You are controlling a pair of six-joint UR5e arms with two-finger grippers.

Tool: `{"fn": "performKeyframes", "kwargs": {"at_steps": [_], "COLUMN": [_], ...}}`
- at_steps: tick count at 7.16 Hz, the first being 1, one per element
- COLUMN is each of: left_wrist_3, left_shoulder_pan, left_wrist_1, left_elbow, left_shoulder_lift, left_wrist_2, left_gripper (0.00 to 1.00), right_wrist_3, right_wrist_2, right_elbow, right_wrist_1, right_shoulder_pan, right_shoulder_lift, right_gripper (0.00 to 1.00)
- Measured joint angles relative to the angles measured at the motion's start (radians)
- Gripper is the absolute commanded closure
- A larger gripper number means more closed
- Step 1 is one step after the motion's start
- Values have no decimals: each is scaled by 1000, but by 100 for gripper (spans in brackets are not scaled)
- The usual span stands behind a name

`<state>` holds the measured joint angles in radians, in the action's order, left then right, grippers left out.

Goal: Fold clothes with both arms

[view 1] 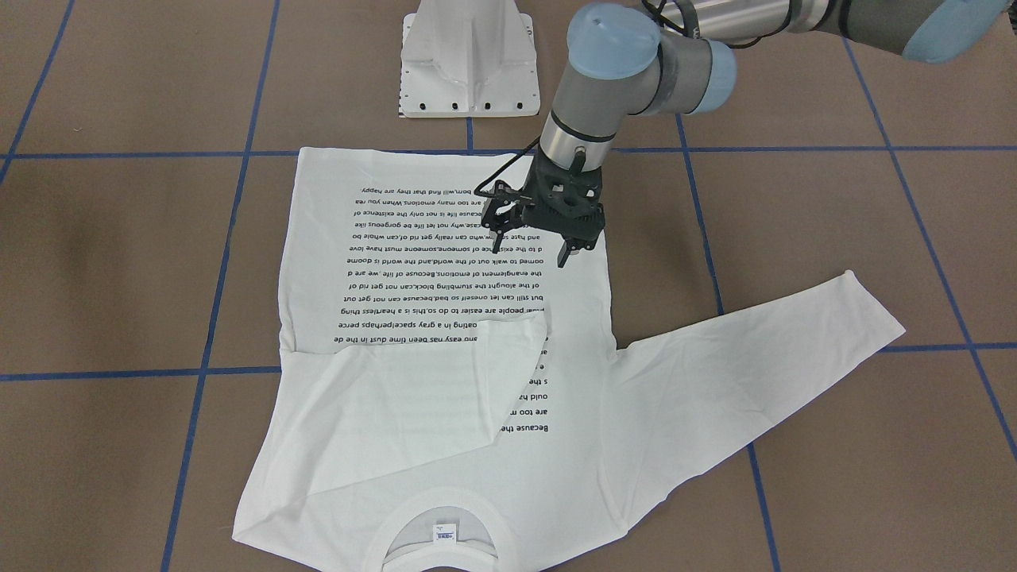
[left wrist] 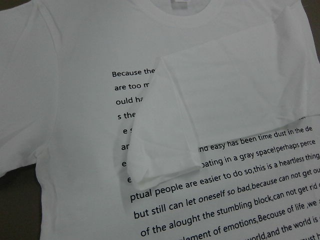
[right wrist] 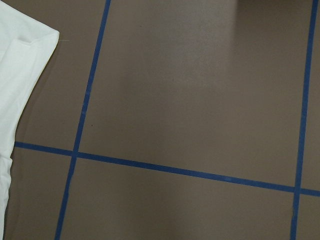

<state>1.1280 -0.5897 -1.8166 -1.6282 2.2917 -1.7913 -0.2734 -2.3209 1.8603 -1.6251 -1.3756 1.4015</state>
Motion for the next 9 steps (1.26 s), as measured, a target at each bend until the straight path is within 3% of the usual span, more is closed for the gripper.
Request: {"fn": "performKeyframes", "kwargs": {"at_steps": [2,3,7,8,9], "left_wrist_3": [94,124,153,157,167], "left_shoulder_pan": [25,30,41,49,60], "left_wrist_1": [-23,-53,-82,-82,-82], "left_elbow": [215,288,362,365,367], "left_shoulder_lift": [130,156,173,173,174], "left_wrist_2": [73,103,130,130,130], "left_gripper": [30,31,40,47,63], "right_wrist_3": [0,-1,-10,-10,-10], "right_wrist_2": [4,6,9,9,9], "right_elbow": [-1,-2,-4,-5,-6], "right_wrist_1": [-1,-1,-1,-1,-1], "right_shoulder_pan": [-2,-2,-1,-1,-1], "right_shoulder_lift": [0,-1,-9,-9,-9], "right_gripper": [0,0,0,0,0]}}
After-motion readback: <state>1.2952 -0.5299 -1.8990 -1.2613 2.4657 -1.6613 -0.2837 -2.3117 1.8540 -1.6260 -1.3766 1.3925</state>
